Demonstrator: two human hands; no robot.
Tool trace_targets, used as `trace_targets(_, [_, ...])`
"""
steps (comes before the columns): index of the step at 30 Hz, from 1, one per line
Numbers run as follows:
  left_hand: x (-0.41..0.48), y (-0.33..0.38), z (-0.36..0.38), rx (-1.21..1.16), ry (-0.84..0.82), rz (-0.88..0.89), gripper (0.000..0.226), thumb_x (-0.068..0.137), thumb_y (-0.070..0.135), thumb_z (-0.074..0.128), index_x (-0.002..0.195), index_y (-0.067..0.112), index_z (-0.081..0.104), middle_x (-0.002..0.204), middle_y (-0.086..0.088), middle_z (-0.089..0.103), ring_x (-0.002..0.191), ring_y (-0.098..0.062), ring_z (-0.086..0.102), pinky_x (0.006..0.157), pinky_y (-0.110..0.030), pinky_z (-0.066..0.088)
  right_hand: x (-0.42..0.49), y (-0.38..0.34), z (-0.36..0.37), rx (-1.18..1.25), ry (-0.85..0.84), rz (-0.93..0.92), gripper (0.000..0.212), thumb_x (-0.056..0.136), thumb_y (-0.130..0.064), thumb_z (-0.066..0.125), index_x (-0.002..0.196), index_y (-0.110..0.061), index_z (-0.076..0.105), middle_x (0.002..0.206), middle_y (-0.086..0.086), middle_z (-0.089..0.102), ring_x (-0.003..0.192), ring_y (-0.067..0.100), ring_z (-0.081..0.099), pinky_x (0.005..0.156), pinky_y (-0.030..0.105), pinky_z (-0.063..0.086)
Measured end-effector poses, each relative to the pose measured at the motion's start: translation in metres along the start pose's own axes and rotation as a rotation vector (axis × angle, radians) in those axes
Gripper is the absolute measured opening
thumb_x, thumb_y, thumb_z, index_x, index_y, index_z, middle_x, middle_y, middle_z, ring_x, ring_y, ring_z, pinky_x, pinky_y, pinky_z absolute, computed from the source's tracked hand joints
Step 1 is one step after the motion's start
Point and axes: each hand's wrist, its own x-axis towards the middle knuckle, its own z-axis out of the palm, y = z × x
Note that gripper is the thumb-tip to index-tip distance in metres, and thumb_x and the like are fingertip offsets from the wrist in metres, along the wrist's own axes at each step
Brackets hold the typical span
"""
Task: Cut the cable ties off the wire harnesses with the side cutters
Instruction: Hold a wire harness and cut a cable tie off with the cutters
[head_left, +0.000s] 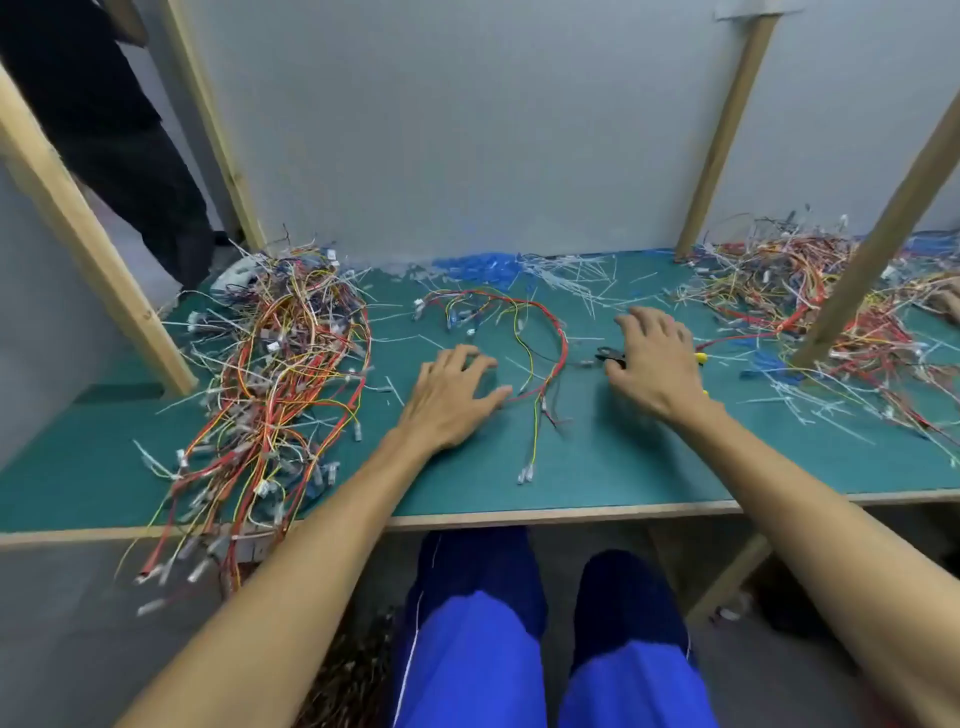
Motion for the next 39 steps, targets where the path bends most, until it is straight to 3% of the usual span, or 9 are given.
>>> trace_targets(5, [-0.006, 0.003, 0.003, -0.058, -0.029, 0.303, 0.038, 0.095, 0.064, 0.053, 0.115, 0.037, 0.070, 0.110, 0.013, 0.054, 0.105, -0.008, 0.050, 0.093, -0.032, 0.036, 0.003, 0.042, 0.010, -0.216, -0.133, 0.146, 0.048, 0.104, -0.049, 0.050, 0.133, -0.011, 0.056, 0.134, 0.018, 0.051, 0.126, 0.041, 0.047, 0.106, 0.050, 0.039])
trace_targets(10, [0.054, -0.020, 0.003, -0.404, 0.177, 0.073, 0.032, 0.093, 0.044, 0.057, 0.079, 0.017, 0.070, 0.074, 0.006, 0.059, 0.071, -0.013, 0.055, 0.072, -0.041, 0.048, 0.037, 0.045, 0.040, -0.216, -0.076, 0.168, 0.054, 0.108, -0.052, 0.043, 0.115, -0.002, 0.061, 0.116, 0.023, 0.059, 0.109, 0.045, 0.059, 0.090, 0.050, 0.046])
trace_targets(14, [0.128, -0.037, -0.004, -0.269, 0.235, -0.171, 0.036, 0.094, 0.046, 0.054, 0.129, 0.042, 0.061, 0.065, 0.008, 0.064, 0.076, -0.017, 0.063, 0.078, -0.040, 0.054, 0.073, 0.027, 0.045, 0.326, 0.056, 0.271, 0.051, 0.110, -0.046, 0.043, 0.082, -0.005, 0.054, 0.080, 0.014, 0.058, 0.083, 0.044, 0.059, 0.070, 0.049, 0.036])
trace_targets(17, [0.163, -0.035, 0.010, -0.047, 0.049, -0.218, 0.050, 0.097, 0.063, 0.033, 0.147, 0.061, 0.029, 0.086, -0.002, 0.075, 0.097, -0.036, 0.067, 0.079, -0.044, 0.046, 0.093, 0.000, 0.042, 0.807, -0.001, 0.399, 0.057, 0.104, -0.060, 0.047, 0.077, -0.010, 0.048, 0.067, 0.004, 0.048, 0.061, 0.030, 0.056, 0.064, 0.048, 0.049])
trace_targets(20, [0.178, -0.027, 0.027, 0.087, -0.051, -0.207, 0.040, 0.102, 0.060, 0.029, 0.134, 0.048, 0.048, 0.113, -0.011, 0.074, 0.108, -0.037, 0.065, 0.080, -0.044, 0.043, 0.091, -0.012, 0.050, 0.927, -0.092, 0.358, 0.054, 0.097, -0.063, 0.062, 0.086, -0.010, 0.061, 0.064, 0.001, 0.055, 0.051, 0.025, 0.065, 0.055, 0.035, 0.052])
trace_targets(24, [0.166, -0.015, 0.038, 0.130, 0.026, -0.141, 0.041, 0.101, 0.060, 0.034, 0.089, 0.026, 0.053, 0.088, -0.003, 0.073, 0.092, -0.032, 0.066, 0.068, -0.038, 0.039, 0.078, -0.007, 0.063, 1.152, -0.105, 0.322, 0.035, 0.089, -0.036, 0.076, 0.085, -0.006, 0.057, 0.066, 0.005, 0.066, 0.055, 0.023, 0.064, 0.059, 0.040, 0.057])
trace_targets(29, [0.127, -0.011, 0.021, -0.055, 0.182, -0.114, 0.025, 0.081, 0.035, 0.066, 0.080, 0.027, 0.043, 0.071, 0.009, 0.052, 0.074, -0.024, 0.053, 0.060, -0.035, 0.042, 0.077, -0.003, 0.069, 1.014, 0.045, 0.328, 0.040, 0.099, -0.034, 0.071, 0.087, -0.001, 0.051, 0.073, 0.002, 0.052, 0.065, 0.016, 0.047, 0.066, 0.038, 0.041])
trace_targets(33, [0.100, -0.009, 0.011, -0.039, 0.192, 0.278, 0.022, 0.074, 0.005, 0.053, 0.085, 0.024, 0.053, 0.103, 0.011, 0.063, 0.094, -0.021, 0.051, 0.078, -0.043, 0.047, 0.075, -0.007, 0.057, 1.145, 0.046, 0.300, 0.051, 0.088, -0.053, 0.067, 0.090, -0.003, 0.063, 0.072, -0.008, 0.063, 0.067, 0.012, 0.053, 0.066, 0.033, 0.042])
trace_targets(39, [0.088, 0.004, 0.015, 0.171, 0.019, 0.665, 0.032, 0.071, 0.009, 0.036, 0.088, 0.024, 0.060, 0.137, 0.006, 0.064, 0.133, -0.029, 0.050, 0.102, -0.045, 0.041, 0.065, -0.027, 0.045, 1.509, -0.165, 0.191, 0.032, 0.079, -0.023, 0.088, 0.092, -0.007, 0.063, 0.078, 0.008, 0.071, 0.067, 0.019, 0.065, 0.062, 0.030, 0.057])
